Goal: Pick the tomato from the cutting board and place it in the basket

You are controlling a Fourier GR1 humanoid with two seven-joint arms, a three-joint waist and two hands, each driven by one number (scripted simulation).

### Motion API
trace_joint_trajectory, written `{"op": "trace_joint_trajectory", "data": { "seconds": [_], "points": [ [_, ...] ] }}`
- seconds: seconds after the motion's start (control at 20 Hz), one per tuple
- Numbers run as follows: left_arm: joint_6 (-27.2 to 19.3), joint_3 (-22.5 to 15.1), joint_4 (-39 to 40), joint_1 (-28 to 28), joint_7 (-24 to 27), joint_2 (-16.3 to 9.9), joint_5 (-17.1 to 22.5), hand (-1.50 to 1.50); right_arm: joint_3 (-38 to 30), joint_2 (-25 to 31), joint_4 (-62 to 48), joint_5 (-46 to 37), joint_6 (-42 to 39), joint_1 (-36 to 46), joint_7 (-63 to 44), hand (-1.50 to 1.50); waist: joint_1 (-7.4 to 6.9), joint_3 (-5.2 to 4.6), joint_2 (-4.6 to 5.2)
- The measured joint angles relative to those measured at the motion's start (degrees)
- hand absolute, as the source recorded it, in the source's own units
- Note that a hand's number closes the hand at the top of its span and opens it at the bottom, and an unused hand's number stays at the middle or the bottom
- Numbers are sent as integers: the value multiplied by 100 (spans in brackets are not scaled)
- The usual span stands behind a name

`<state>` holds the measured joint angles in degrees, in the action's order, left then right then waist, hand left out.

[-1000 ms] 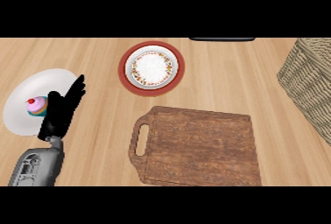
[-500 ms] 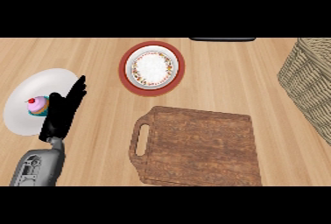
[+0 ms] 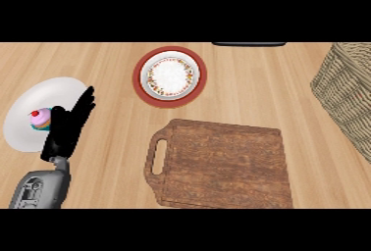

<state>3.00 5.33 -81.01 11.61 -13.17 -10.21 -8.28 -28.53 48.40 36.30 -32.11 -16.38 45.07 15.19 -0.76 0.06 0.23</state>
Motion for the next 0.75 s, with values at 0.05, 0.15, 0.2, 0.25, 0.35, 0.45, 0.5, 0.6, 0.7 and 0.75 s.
{"op": "trace_joint_trajectory", "data": {
  "seconds": [0.05,0.15,0.2,0.25,0.35,0.45,0.5,0.6,0.7,0.75],
  "points": [
    [10,19,21,-14,38,-20,3,0,-119,43,-36,81,85,23,-8,-150,7,0,-1],
    [-47,0,120,42,81,16,-54,0,-332,153,-161,212,262,86,5,-150,16,0,4],
    [-76,-7,112,53,57,42,-64,0,-415,208,-236,256,349,136,-56,-150,11,-1,4],
    [-42,-5,91,34,60,25,-47,0,-514,309,-371,303,403,178,-96,-150,-4,-1,8],
    [-88,-30,42,79,-15,54,-82,0,-693,544,-575,411,398,162,-138,-150,3,0,7],
    [-77,10,138,154,-16,29,-67,0,-927,807,-833,572,325,174,-234,-150,14,3,15],
    [-92,-6,133,171,-29,54,-76,0,-1031,954,-986,622,322,113,-166,-150,6,4,22],
    [-69,26,143,133,29,36,-46,0,-1221,1282,-1280,728,180,-66,-61,-150,8,7,27],
    [-62,14,128,169,-2,46,-41,0,-1362,1538,-1570,801,61,-246,129,-150,-4,14,38],
    [-53,14,112,142,10,40,-39,0,-1439,1676,-1698,847,-41,-368,258,-150,-3,18,42]
  ]
}}
